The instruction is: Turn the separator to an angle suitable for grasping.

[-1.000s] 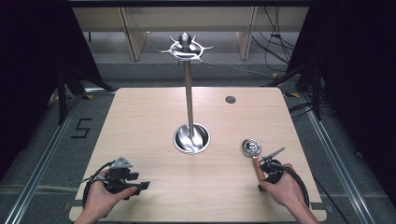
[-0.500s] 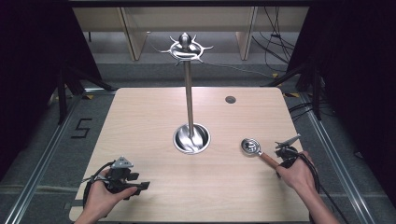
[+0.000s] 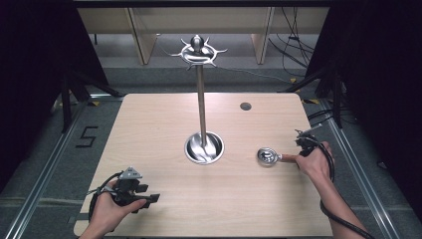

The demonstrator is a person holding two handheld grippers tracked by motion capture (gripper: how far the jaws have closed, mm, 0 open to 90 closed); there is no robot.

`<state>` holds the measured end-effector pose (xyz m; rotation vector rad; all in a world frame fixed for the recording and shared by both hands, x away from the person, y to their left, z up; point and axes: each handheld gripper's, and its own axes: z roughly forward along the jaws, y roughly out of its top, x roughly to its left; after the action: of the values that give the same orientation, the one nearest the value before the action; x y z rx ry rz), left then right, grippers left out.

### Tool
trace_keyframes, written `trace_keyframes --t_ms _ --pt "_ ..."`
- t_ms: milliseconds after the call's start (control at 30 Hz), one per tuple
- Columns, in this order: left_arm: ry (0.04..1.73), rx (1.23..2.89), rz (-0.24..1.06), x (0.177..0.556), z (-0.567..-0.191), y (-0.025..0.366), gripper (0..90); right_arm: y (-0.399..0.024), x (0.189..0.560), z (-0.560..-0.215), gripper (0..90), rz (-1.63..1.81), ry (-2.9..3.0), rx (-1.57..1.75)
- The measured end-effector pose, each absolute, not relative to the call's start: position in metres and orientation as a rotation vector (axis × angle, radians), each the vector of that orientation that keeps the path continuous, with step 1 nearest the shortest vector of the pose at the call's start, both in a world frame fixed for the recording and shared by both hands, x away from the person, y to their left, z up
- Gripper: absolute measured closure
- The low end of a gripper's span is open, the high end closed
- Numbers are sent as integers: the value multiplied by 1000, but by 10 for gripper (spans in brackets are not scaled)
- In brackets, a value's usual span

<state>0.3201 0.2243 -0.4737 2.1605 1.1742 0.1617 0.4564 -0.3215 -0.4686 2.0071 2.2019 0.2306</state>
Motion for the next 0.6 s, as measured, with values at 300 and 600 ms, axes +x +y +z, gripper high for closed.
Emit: trace_keyframes --t_ms 300,600 --pt "1170 2152 135 325 -476 220 390 -321 483 -470 846 384 2018 2138" --pt "1157 2175 141 326 -477 216 390 -323 487 -454 482 540 1829 2336"
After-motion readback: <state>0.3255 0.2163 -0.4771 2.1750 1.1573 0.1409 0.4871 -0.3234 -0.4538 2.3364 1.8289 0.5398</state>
